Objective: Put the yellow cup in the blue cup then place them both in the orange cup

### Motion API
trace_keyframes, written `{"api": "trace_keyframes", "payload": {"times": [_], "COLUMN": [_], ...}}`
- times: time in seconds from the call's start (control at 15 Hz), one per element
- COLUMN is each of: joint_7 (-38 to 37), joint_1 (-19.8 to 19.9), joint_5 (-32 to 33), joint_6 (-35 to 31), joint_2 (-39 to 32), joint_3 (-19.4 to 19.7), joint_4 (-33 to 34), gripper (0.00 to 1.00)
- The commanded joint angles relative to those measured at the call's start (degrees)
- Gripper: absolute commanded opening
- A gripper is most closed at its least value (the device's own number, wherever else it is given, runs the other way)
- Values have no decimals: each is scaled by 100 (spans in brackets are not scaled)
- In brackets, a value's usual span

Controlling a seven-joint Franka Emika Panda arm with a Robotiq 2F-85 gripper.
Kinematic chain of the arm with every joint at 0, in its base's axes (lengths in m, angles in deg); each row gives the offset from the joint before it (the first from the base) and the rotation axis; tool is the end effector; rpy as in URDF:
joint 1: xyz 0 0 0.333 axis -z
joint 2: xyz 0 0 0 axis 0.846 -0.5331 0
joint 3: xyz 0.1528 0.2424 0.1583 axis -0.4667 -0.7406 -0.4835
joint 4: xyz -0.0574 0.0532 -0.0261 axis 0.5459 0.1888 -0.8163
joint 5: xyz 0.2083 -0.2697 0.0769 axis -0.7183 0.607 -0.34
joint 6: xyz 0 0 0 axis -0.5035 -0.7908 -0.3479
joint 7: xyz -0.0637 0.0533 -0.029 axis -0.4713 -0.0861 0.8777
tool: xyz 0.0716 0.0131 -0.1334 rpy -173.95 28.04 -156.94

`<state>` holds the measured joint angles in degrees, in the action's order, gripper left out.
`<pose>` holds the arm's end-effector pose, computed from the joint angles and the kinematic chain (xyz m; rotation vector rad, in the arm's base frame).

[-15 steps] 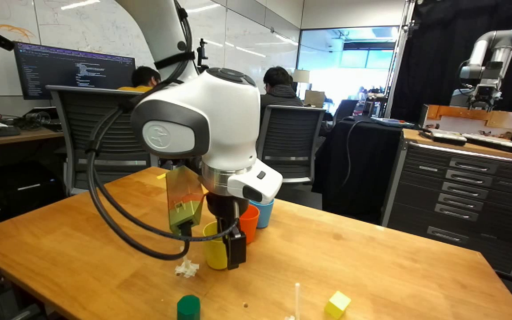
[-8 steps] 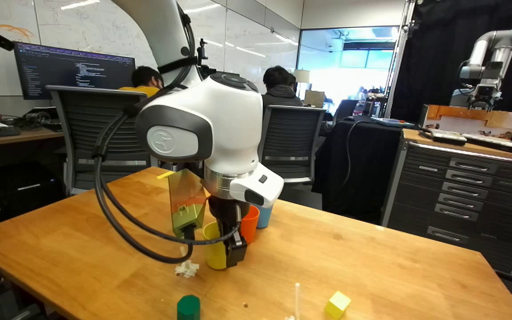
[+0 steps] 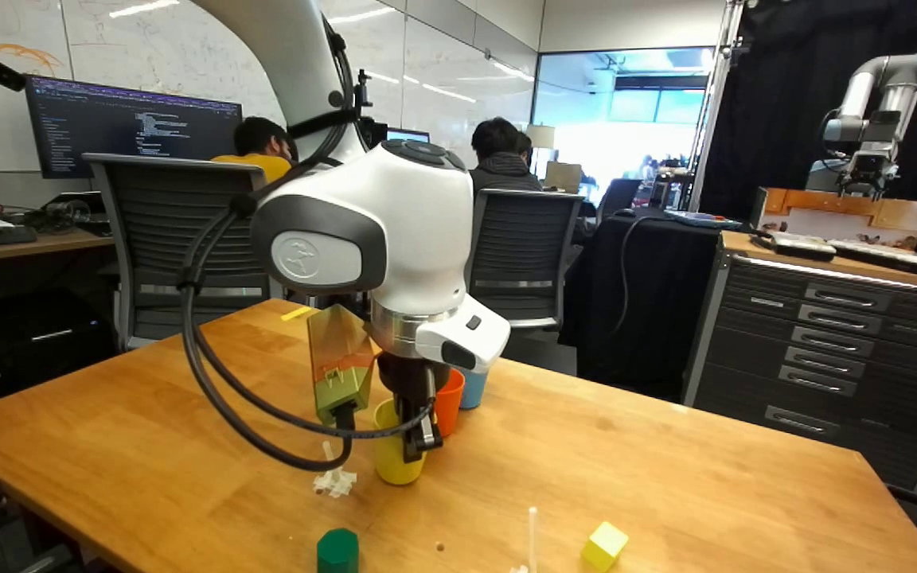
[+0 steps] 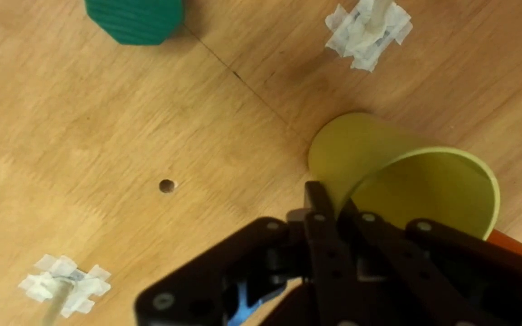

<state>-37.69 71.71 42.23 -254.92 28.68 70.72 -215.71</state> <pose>0.4950 -0.1729 0.1238 -2.8624 0.8635 -0.1990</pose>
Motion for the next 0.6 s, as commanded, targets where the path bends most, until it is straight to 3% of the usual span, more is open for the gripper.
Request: {"api": "trace_keyframes", "payload": {"times": [0.0,0.53], "joint_7": [-135,54], "joint_1": [-79,-4], "joint_5": [40,101], "joint_6": [19,326], "joint_2": [-101,247], "joint_3": [55,-2], "joint_4": [138,-137], "gripper": [8,7]}}
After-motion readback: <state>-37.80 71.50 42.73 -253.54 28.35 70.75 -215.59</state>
